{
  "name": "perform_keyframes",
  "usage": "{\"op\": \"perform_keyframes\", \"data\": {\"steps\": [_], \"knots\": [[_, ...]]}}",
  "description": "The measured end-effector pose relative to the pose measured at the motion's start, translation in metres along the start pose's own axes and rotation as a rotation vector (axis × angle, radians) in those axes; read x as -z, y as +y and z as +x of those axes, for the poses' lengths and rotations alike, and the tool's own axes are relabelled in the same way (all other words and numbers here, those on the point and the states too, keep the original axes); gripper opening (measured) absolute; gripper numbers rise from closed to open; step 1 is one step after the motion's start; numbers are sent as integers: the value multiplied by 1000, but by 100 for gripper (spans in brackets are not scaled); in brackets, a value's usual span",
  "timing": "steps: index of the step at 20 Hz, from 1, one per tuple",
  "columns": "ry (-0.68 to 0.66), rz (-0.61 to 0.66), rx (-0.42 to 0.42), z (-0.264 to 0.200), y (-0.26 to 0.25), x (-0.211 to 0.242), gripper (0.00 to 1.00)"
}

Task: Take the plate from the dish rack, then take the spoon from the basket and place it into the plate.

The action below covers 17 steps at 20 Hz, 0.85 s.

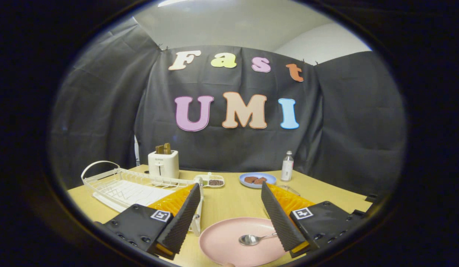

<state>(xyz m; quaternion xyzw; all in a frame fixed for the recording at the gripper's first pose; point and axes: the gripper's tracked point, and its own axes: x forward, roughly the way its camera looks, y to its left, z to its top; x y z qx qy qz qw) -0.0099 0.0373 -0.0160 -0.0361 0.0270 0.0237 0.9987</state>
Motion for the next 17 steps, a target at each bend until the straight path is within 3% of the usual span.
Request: {"op": "perform_keyframes", "data": {"steps": [17], "knots": [[20,21,24,-2,-8,9,100]]}}
